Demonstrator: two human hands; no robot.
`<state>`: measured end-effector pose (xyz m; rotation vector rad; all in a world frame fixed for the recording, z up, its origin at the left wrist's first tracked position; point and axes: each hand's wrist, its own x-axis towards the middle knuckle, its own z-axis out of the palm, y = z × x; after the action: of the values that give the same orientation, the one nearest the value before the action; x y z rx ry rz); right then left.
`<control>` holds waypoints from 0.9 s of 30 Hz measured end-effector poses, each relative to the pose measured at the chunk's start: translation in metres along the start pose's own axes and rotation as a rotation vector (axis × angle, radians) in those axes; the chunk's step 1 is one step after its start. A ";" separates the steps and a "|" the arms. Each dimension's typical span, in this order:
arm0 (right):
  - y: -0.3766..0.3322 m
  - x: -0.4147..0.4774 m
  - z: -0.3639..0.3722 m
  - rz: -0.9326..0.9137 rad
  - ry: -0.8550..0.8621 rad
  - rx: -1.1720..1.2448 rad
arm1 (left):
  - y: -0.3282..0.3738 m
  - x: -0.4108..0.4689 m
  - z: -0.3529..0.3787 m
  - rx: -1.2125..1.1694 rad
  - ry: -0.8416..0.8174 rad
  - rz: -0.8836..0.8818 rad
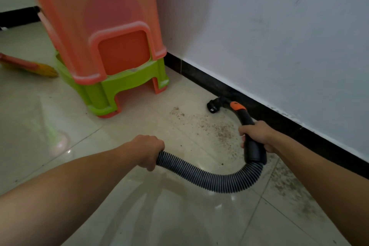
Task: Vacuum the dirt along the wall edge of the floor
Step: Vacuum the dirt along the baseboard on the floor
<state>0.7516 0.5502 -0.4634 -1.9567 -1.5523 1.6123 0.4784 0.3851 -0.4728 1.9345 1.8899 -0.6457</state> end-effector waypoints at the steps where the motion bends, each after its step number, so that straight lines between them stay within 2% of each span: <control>1: -0.001 -0.004 0.004 -0.003 -0.024 -0.008 | 0.000 -0.003 0.000 0.010 -0.006 -0.005; 7: 0.000 -0.003 0.001 -0.023 0.039 0.014 | 0.006 -0.013 -0.004 0.030 -0.005 -0.007; 15: 0.004 -0.030 0.020 -0.009 -0.148 -0.138 | 0.008 -0.024 0.003 0.073 -0.076 -0.004; 19: 0.005 -0.027 0.024 -0.026 -0.095 -0.111 | 0.005 -0.026 0.004 0.076 -0.072 -0.018; 24: -0.003 -0.027 0.047 -0.057 -0.167 -0.189 | -0.002 -0.032 0.013 0.093 -0.093 -0.017; 27: -0.007 -0.015 0.056 -0.057 -0.098 -0.128 | -0.012 -0.036 0.018 0.077 -0.095 -0.049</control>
<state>0.7053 0.5164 -0.4718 -1.9014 -1.7728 1.6466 0.4650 0.3456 -0.4673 1.8733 1.8853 -0.8213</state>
